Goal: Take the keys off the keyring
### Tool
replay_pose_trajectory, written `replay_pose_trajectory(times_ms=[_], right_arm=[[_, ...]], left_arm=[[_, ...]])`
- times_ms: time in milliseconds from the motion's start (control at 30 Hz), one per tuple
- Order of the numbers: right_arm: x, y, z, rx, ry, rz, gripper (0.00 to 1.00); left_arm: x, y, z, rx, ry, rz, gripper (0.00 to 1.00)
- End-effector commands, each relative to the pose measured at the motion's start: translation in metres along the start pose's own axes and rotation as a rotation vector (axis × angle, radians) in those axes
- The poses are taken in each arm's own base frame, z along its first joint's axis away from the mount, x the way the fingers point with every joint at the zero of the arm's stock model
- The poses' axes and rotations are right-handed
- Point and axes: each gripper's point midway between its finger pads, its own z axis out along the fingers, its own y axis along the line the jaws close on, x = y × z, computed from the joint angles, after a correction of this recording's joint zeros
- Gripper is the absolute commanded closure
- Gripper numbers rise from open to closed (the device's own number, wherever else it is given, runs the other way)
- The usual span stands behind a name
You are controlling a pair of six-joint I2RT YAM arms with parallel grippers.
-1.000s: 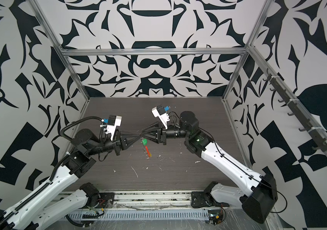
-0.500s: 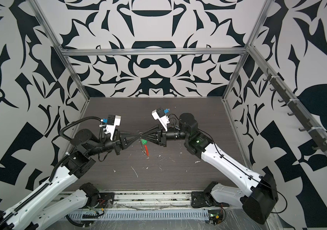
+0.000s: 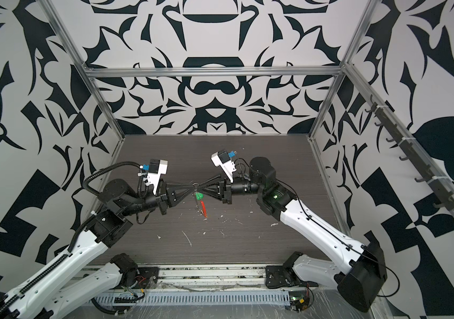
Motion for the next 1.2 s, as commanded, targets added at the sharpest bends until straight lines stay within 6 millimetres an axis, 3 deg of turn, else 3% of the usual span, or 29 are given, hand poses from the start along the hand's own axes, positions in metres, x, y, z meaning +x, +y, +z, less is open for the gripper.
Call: replay_pose_trajectory(times_ms=[0, 233, 433, 467, 533, 633, 900, 1167], right_arm=[[-0.006, 0.01, -0.002, -0.023, -0.014, -0.043, 0.87], [-0.004, 0.008, -0.001, -0.018, -0.013, -0.036, 1.0], [-0.002, 0.007, -0.002, -0.006, -0.009, -0.034, 1.0], [-0.001, 0.006, -0.003, 0.004, 0.0, -0.033, 1.0], [0.003, 0.002, -0.004, 0.043, 0.033, -0.027, 1.0], [0.011, -0.002, -0.008, 0.091, 0.094, -0.013, 1.0], [0.031, -0.002, -0.018, 0.16, 0.23, 0.039, 1.0], [0.029, 0.003, -0.023, 0.182, 0.3, 0.044, 1.0]], left_arm=[[-0.014, -0.01, -0.002, 0.026, -0.037, 0.044, 1.0], [-0.013, -0.013, -0.001, 0.046, -0.031, 0.036, 1.0], [-0.014, -0.014, -0.002, 0.041, -0.029, 0.023, 1.0], [-0.014, -0.014, -0.003, 0.037, -0.027, 0.019, 0.95], [-0.013, -0.015, -0.005, 0.024, -0.021, 0.011, 0.75], [-0.011, -0.016, -0.009, 0.007, -0.004, 0.013, 0.62], [0.004, -0.014, -0.011, -0.042, 0.151, -0.058, 0.62], [0.025, -0.009, -0.004, -0.051, 0.34, -0.168, 0.69]])
